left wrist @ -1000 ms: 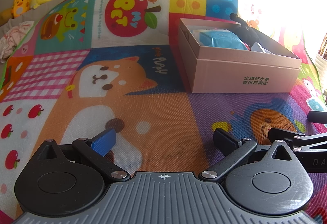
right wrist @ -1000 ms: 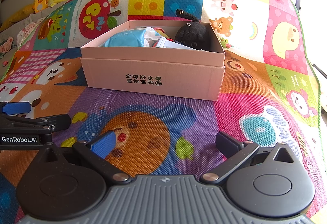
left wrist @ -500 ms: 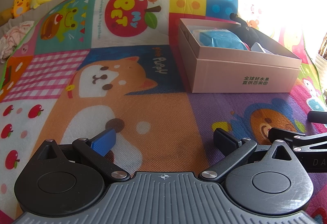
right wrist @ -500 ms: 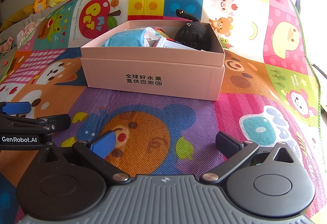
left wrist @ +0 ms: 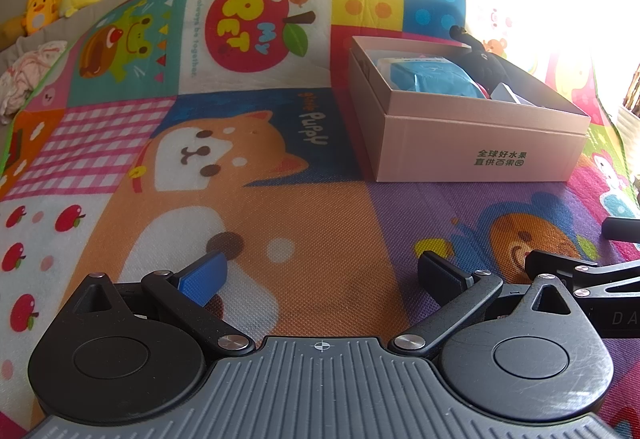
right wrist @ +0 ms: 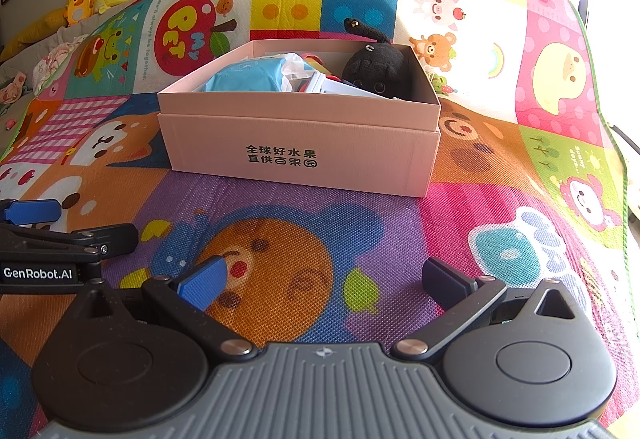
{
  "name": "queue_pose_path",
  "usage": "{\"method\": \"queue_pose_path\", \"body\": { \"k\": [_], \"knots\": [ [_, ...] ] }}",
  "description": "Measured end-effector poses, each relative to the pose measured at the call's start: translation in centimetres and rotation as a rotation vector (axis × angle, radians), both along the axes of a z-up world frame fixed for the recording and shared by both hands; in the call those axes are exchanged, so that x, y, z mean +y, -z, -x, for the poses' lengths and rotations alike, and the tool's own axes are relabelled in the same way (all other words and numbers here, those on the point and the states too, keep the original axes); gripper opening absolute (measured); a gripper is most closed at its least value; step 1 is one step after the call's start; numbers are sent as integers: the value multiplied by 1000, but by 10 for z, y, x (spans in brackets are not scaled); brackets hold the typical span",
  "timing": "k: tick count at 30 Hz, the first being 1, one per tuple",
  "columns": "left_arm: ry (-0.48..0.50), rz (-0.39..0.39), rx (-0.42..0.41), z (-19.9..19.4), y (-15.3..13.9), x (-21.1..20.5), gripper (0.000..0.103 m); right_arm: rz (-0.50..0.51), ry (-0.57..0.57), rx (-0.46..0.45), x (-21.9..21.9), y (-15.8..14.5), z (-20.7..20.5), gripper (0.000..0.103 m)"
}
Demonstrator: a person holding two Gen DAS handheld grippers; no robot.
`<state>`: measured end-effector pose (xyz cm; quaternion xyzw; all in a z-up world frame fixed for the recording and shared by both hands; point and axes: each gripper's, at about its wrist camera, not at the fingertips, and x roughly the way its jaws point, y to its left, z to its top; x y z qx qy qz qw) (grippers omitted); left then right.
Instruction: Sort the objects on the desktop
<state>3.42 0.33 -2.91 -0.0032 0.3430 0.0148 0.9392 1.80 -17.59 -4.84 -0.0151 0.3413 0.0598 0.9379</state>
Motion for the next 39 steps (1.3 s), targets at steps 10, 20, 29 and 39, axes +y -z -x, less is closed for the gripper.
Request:
{"method": "queue_pose_path", "body": {
  "k": [10, 20, 29, 39],
  "knots": [
    [0, 0, 0, 0, 0, 0, 103, 0, 0, 0, 0, 0, 0, 103],
    [2, 0, 2, 0, 1, 1, 103, 0, 0, 0, -1, 0, 0, 103],
    [3, 3, 2, 0, 0, 1, 103, 0, 0, 0, -1, 0, 0, 103],
    [3, 4, 3, 0, -1, 0, 103, 1, 0, 0, 0, 0, 0, 103]
  ]
}}
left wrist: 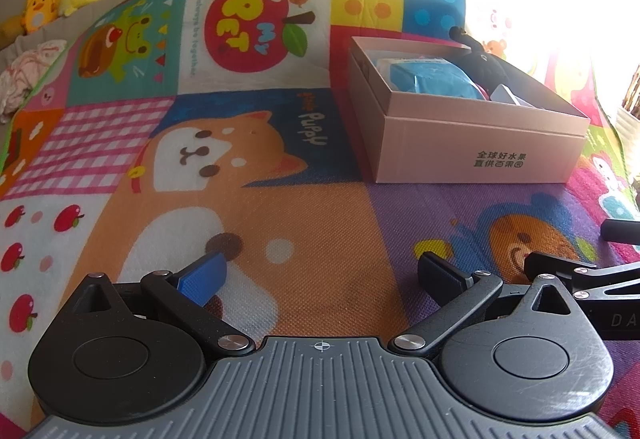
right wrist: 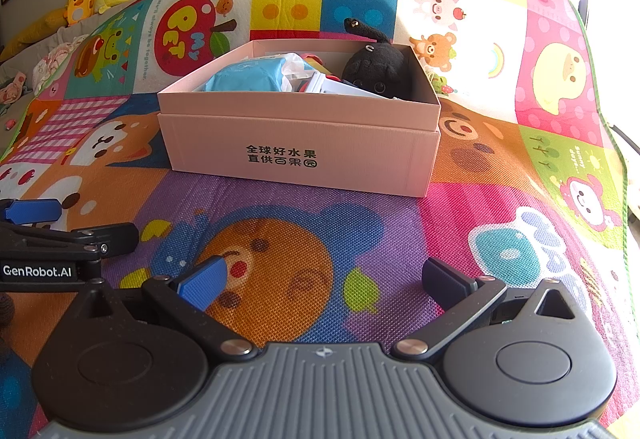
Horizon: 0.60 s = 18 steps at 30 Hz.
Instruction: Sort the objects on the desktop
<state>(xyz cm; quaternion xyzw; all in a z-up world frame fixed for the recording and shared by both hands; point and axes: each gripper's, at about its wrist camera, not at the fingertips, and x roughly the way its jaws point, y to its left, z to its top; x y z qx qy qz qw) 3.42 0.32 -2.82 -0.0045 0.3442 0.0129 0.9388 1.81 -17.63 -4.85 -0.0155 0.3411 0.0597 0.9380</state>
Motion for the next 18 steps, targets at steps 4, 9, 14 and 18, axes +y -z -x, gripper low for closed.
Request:
{"method": "queue_pose_path", "body": {
  "k": [4, 9, 14, 18],
  "knots": [
    [21, 15, 39, -3, -4, 4, 103, 0, 0, 0, 0, 0, 0, 103],
    [18, 9, 45, 2, -4, 2, 103, 0, 0, 0, 0, 0, 0, 103],
    [24, 9, 41, 3, -3, 3, 103, -1, 0, 0, 0, 0, 0, 103],
    [29, 6, 42, 4, -3, 3, 103, -1, 0, 0, 0, 0, 0, 103]
  ]
}}
